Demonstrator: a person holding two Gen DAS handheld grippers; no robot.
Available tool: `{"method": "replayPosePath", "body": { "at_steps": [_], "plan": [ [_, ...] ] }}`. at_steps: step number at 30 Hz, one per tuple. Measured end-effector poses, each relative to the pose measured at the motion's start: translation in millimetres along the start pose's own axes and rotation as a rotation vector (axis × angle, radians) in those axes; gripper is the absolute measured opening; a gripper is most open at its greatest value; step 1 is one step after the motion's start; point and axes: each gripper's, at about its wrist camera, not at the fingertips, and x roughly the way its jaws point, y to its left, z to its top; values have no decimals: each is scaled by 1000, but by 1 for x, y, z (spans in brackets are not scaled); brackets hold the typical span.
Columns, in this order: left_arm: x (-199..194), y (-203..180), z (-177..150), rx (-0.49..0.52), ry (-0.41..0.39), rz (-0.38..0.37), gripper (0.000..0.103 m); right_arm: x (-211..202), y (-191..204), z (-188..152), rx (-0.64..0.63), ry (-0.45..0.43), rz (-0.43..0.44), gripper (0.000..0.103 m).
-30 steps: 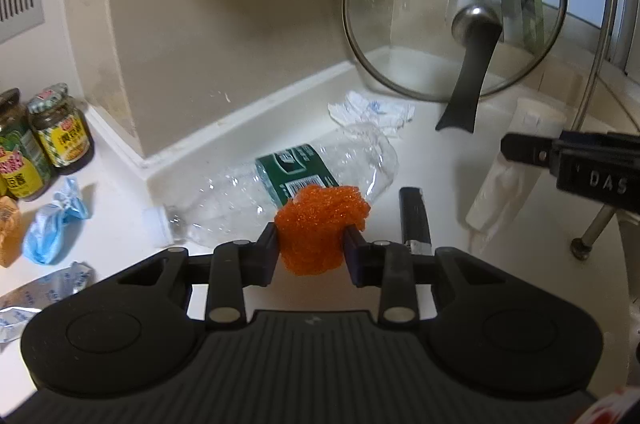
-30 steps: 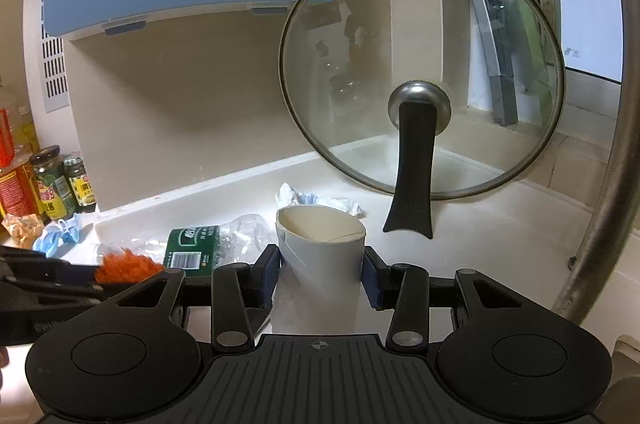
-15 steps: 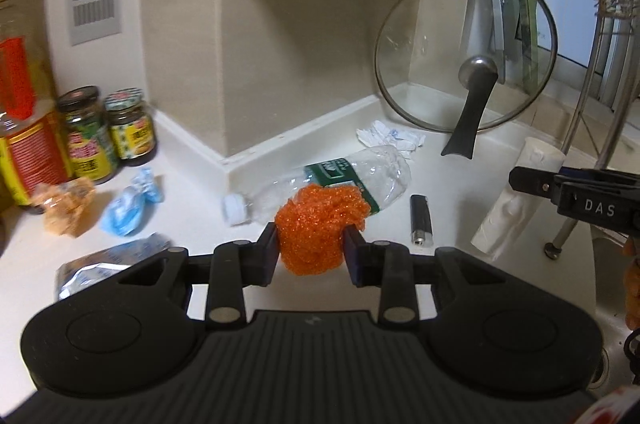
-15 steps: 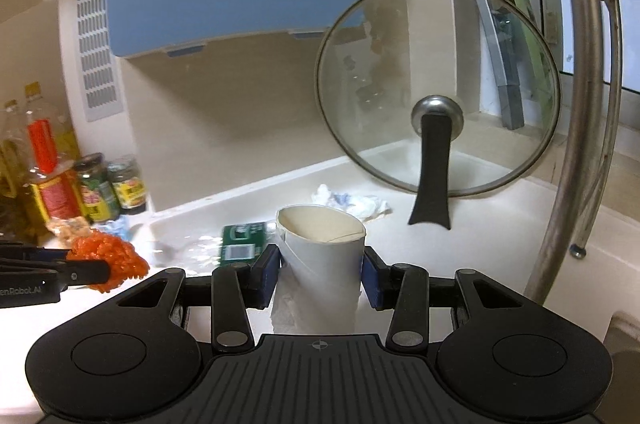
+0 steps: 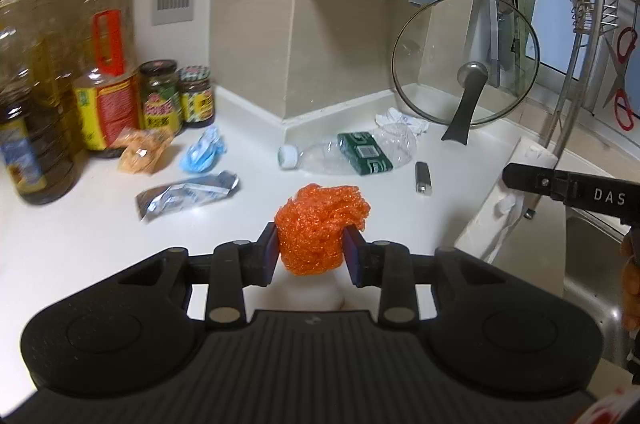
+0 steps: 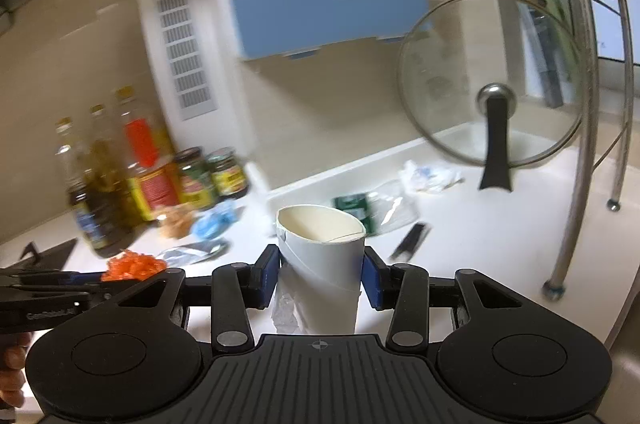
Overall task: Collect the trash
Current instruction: 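Carry the orange scrubber in the left gripper while the right gripper carries the paper cup to the bin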
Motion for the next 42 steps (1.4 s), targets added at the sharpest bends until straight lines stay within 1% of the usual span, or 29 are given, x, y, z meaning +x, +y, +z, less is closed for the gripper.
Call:
{"method": "replayPosePath", "body": {
  "at_steps": [5, 10, 16, 23, 30, 37, 42],
  "plan": [
    [-29, 11, -23, -16, 20, 1, 31, -17, 31, -19, -5, 31, 53, 44],
    [-48, 24, -47, -39, 56, -3, 31, -23, 56, -42, -7, 84, 81, 44],
    [-58, 39, -80, -62, 110, -7, 31, -20, 76, -77, -17, 180, 87, 44],
    [-61, 55, -125, -95, 206, 1, 31, -12, 93, -121, -36, 310, 77, 44],
    [-59, 67, -162, -128, 287, 1, 31, -1, 101, -157, -36, 402, 72, 44],
    [-48, 73, -191, -148, 346, 7, 31, 26, 94, -203, 51, 518, 61, 44],
    [-40, 76, -210, -160, 384, 9, 31, 44, 83, -238, 129, 603, 26, 44]
  ]
}}
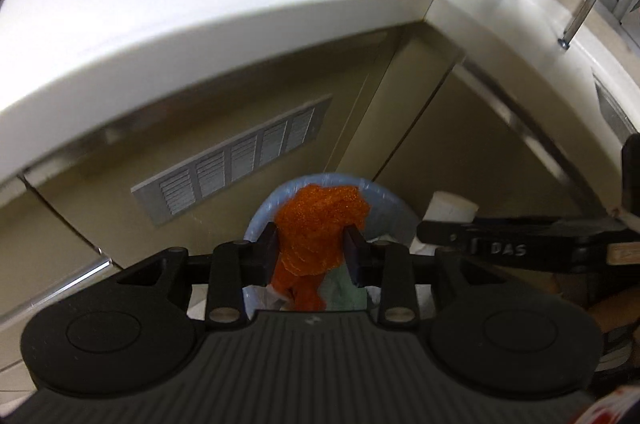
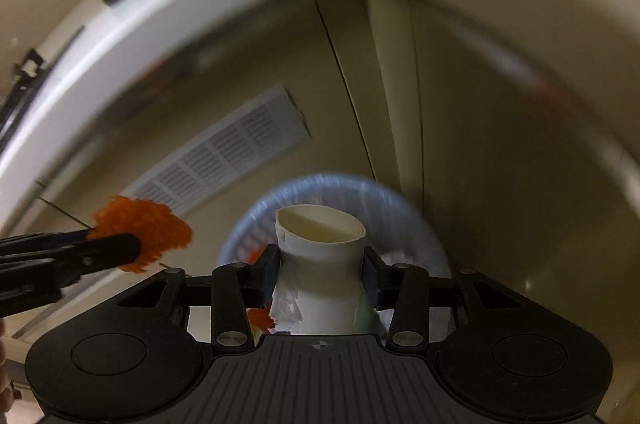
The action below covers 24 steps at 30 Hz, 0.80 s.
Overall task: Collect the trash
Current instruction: 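Carry the orange scrubber in the left gripper while the right gripper carries the paper cup to the bin, then open the left gripper to drop the scrubber while the right gripper drops the paper cup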
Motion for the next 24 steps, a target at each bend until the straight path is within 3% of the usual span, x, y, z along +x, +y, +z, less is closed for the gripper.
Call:
{"method": "replayPosePath", "body": {
  "at_steps": [6, 10, 11, 12, 13, 24],
  "plan": [
    [13, 4, -12, -14, 34, 2, 31, 30, -21, -18, 115, 82, 10, 44],
    [18, 4, -18, -10, 52, 2, 31, 52, -30, -24, 175, 185, 16, 45],
    [20, 4, -19, -10, 56, 2, 31, 58, -32, -25, 192, 208, 16, 46],
    [21, 4, -20, -10, 60, 4, 31, 63, -34, -26, 204, 231, 13, 55],
    [23, 3, -20, -10, 62, 3, 31, 66, -36, -27, 213, 238, 3, 60],
    [40, -5, -21, 9, 104, -5, 31, 55, -33, -30, 115, 211, -52, 61]
  ]
}}
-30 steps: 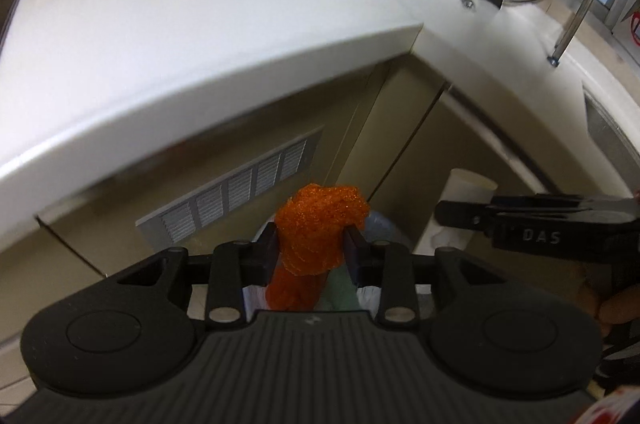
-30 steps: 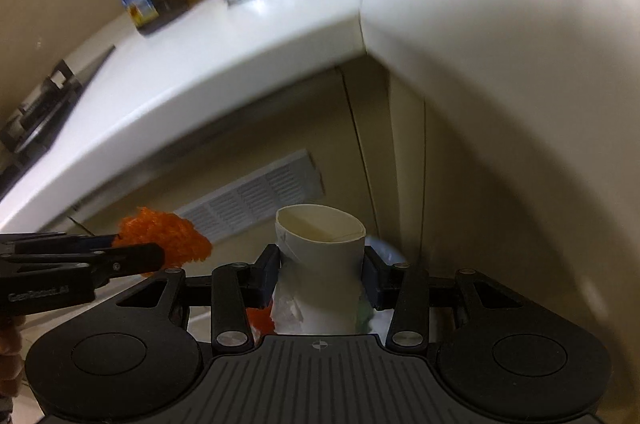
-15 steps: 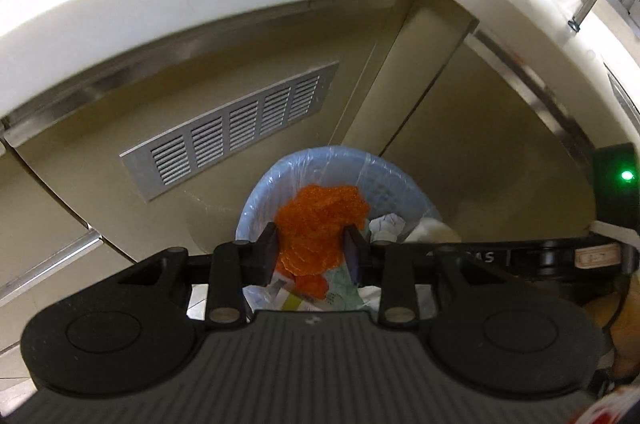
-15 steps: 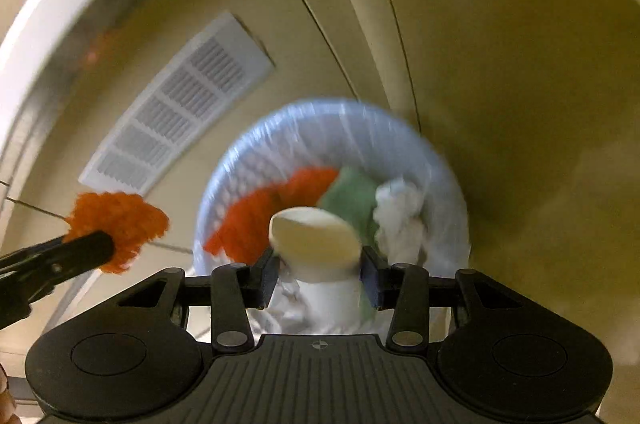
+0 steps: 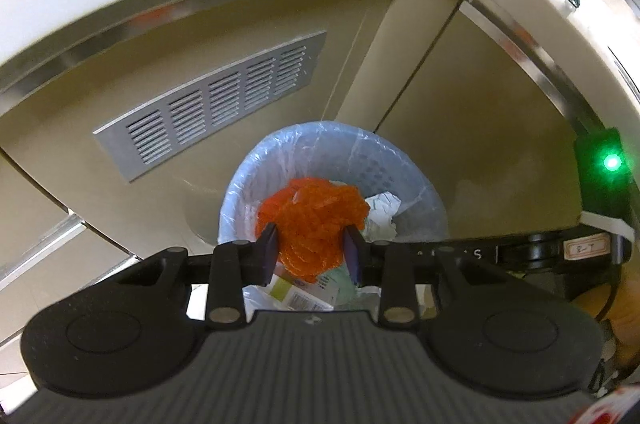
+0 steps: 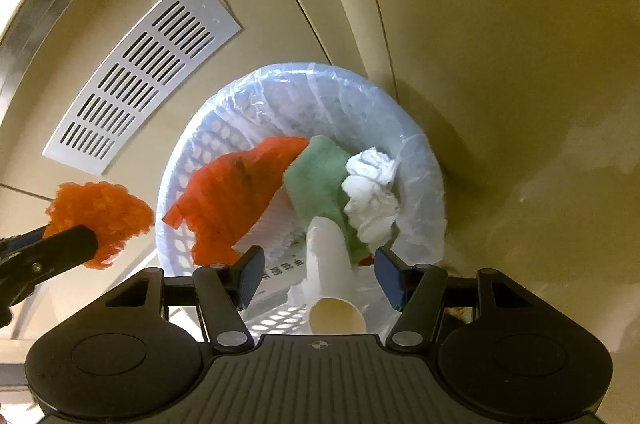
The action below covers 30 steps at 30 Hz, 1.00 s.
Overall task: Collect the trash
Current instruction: 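Open the left gripper to drop the scrubber while the right gripper drops the paper cup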
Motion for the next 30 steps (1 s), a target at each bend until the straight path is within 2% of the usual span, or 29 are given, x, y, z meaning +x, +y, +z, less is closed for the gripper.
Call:
{"method": "replayPosePath", "body": {
  "at_steps": [5, 8, 10, 12, 16, 17, 19, 21, 24, 27, 30],
  "plan": [
    [15, -10, -1, 7, 26, -10, 32, -10, 2, 1, -53, -45, -42, 61],
    [24, -16, 0, 17, 38, -14, 38, -16, 2, 2, -67, -65, -54, 61],
    [28, -19, 1, 28, 43, -15, 39, -21, 1, 2, -72, -72, -51, 61],
    [32, -22, 2, 34, 51, -10, 49, -27, 1, 2, -78, -81, -44, 61],
    [35, -24, 2, 39, 61, -11, 49, -39, 4, -3, -116, -93, -26, 59],
    [36, -24, 1, 42, 62, -10, 49, -41, 4, -5, -127, -92, -20, 55],
    [36, -23, 0, 43, 67, -10, 49, -44, 6, -9, -151, -78, -8, 39],
    [35, -21, -1, 33, 71, -13, 49, -43, 8, -13, -167, -61, 5, 33],
    [32, -18, -3, 30, 73, -10, 48, -39, 8, -19, -185, -36, 19, 17],
    [30, -15, -6, 26, 76, -3, 47, -34, 7, -23, -194, -24, 27, 12],
    [30, -10, -8, 14, 82, 7, 45, -25, 7, -25, -214, -31, 22, 1]
  ]
}}
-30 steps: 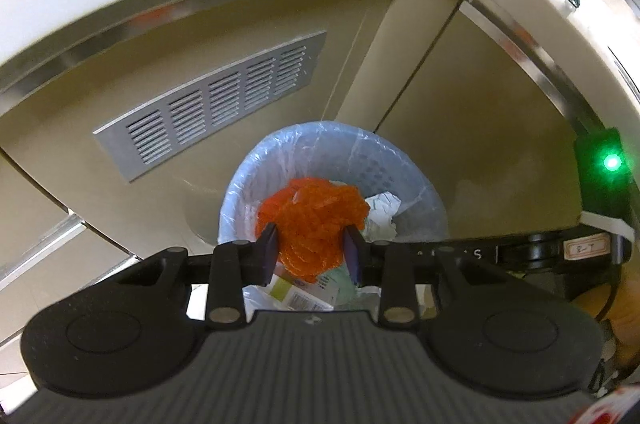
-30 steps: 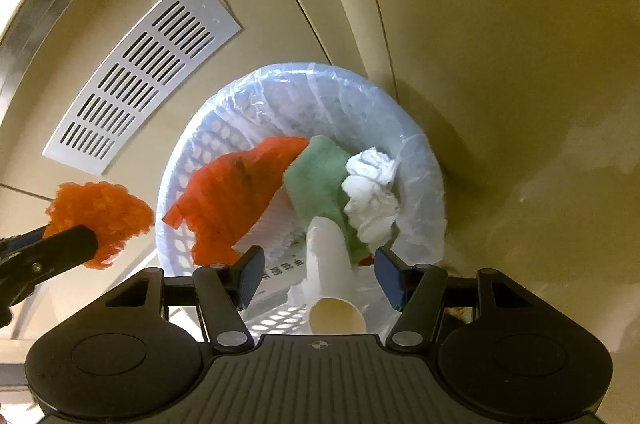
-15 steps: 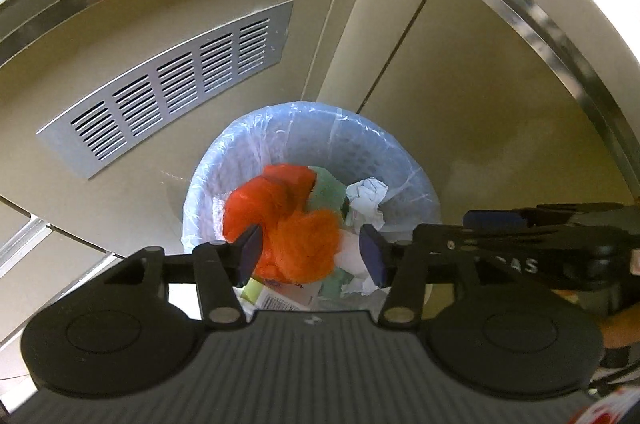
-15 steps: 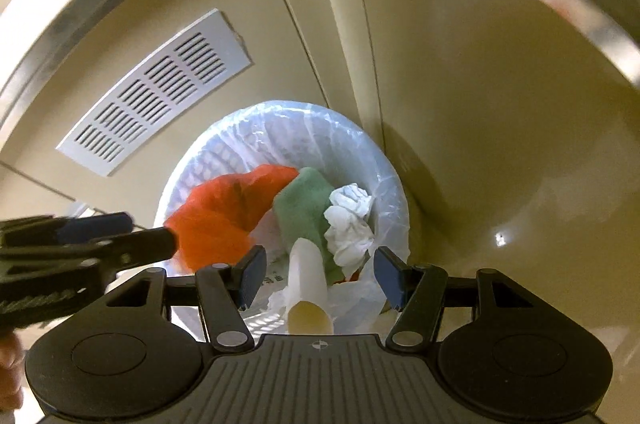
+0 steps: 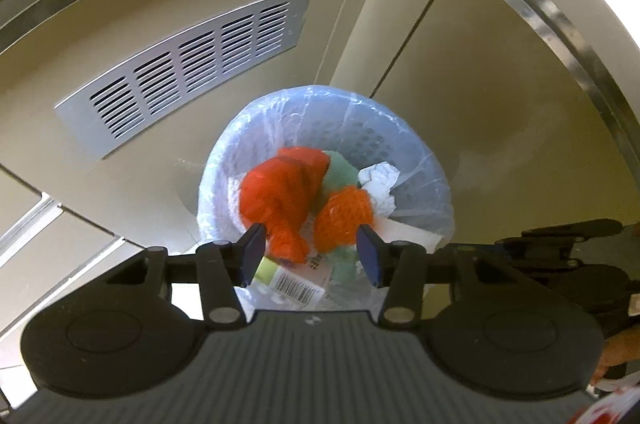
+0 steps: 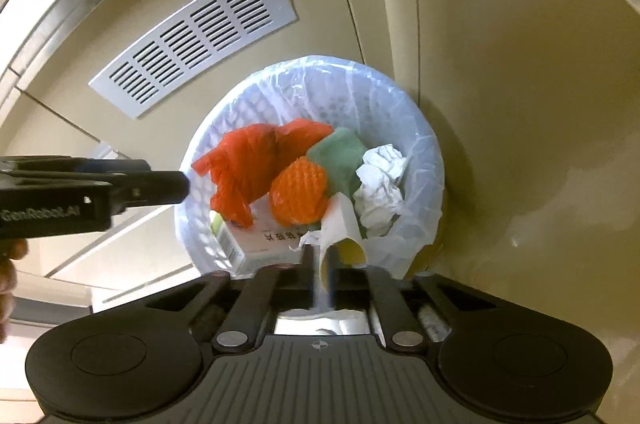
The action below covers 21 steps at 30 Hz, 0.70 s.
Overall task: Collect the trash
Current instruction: 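Open the left gripper to drop the scrubber while the right gripper drops the paper cup, then raise both grippers from the bin back to the counter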
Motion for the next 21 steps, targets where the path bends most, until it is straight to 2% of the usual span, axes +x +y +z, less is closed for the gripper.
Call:
{"method": "replayPosePath", "body": {
  "at_steps": [6, 21],
  "plan": [
    [-1, 12, -3, -21, 1, 16, 45, 17, 3, 1, -37, -14, -4, 1],
    [-9, 30, -9, -67, 1, 45, 45, 67, 15, 0, -17, 57, 15, 1]
  ]
}}
